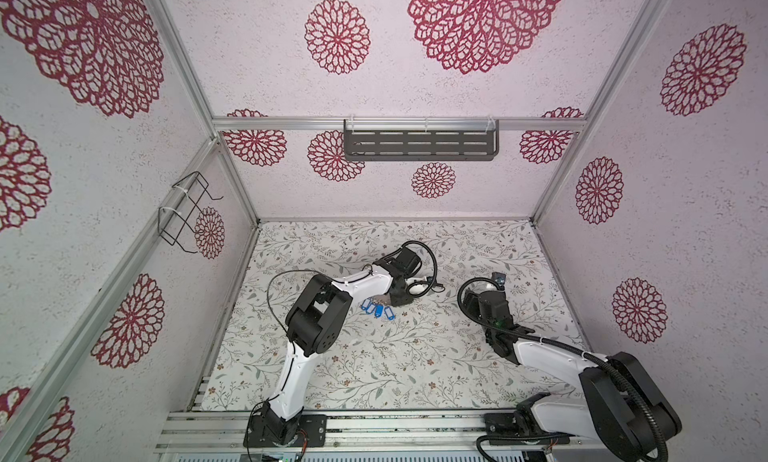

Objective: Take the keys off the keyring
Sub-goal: 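Grasp the edge of the steel plate with the left gripper, then lift the plate with the left gripper toward the approaching right gripper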

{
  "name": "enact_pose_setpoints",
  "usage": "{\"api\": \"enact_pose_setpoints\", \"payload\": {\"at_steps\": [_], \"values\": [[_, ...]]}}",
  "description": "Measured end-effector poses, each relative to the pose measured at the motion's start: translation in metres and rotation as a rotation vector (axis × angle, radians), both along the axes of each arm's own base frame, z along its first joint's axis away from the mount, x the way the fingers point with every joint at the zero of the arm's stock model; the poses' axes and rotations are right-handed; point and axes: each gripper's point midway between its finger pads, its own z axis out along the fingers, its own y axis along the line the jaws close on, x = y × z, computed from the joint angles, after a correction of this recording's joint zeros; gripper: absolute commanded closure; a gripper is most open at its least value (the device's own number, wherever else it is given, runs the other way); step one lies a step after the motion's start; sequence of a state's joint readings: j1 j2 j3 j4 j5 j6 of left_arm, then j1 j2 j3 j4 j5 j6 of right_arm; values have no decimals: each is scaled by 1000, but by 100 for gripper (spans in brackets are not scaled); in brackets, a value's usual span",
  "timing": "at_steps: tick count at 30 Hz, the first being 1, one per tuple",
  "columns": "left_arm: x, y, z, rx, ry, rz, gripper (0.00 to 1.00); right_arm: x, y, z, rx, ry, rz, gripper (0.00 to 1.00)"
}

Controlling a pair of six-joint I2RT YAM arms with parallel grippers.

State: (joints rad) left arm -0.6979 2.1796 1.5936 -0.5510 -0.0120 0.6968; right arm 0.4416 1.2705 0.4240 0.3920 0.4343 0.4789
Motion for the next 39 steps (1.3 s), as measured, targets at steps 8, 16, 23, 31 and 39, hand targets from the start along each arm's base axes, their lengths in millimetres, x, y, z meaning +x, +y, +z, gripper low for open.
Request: {"api": "enact_pose_setpoints", "payload": {"at_steps": [8,16,23,31,39], "values": [[0,-2,-1,5,0,-13,82,0,0,0,0,0,0,19],[2,-4,1,8,13,-6,100,0,0,0,-1,0,-2,19],[6,1,1,-7,13,64,100,0,-5,1,-14,-5,-23,19],[17,31,44,-106,-217,280,100,0,-10,7,-36,-26,-44,20],[30,24,105,-304,-318,410,100,-7,-13,14,-33,-54,-37,30]]}}
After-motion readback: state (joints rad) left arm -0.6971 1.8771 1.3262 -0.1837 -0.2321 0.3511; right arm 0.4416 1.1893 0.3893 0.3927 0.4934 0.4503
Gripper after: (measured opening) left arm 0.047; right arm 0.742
